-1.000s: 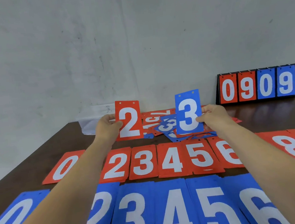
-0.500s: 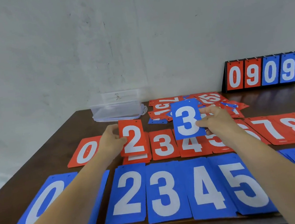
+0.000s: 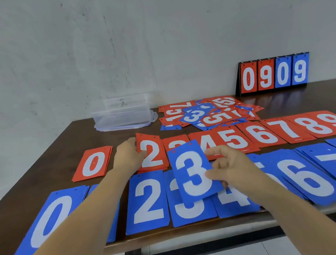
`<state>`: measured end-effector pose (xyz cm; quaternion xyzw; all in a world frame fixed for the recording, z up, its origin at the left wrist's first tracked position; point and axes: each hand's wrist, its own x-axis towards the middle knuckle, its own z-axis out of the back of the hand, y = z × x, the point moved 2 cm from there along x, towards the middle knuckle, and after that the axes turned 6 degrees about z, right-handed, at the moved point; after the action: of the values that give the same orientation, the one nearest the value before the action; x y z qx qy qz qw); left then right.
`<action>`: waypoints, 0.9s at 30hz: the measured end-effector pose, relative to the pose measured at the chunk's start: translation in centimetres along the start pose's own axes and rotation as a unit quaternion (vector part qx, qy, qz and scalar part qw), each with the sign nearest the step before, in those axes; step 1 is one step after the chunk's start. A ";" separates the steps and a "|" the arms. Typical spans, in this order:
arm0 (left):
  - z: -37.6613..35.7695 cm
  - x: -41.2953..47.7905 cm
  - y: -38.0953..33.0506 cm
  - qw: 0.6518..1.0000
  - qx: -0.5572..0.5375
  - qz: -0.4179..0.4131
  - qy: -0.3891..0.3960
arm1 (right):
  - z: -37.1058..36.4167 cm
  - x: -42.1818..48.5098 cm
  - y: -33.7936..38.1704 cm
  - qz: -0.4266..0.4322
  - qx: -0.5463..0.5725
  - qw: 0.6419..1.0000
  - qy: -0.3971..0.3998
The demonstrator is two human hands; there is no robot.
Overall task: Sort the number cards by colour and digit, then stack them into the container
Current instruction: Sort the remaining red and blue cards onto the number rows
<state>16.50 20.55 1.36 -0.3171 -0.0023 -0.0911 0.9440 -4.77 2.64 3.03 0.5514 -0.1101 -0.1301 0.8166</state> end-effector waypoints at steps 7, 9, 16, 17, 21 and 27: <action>-0.8 0.0 0.8 0.995 0.090 -0.029 0.009 | -2.9 -1.4 -2.1 0.035 -0.161 0.986 -0.020; -0.8 0.1 0.9 0.993 0.117 -0.034 0.005 | -3.1 -1.5 -2.0 0.049 -0.219 0.974 -0.026; -0.9 0.4 1.2 0.990 0.130 -0.045 0.003 | -3.1 -1.9 -0.8 0.064 -0.361 0.930 -0.005; -0.9 0.4 1.2 0.990 0.131 -0.048 0.001 | -3.0 -1.8 -0.8 0.064 -0.365 0.929 -0.002; -0.8 0.4 0.9 0.989 0.119 -0.077 -0.035 | -2.1 -1.1 -0.9 0.062 -0.330 0.942 -0.024; -1.2 0.9 -1.8 0.989 0.073 -0.120 -0.045 | 1.3 2.0 -0.6 0.065 -0.312 0.944 -0.085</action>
<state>16.96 18.21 1.53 -0.2482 -0.0898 -0.1887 0.9459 -3.35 0.66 3.03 0.2478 -0.1690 -0.1509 0.9419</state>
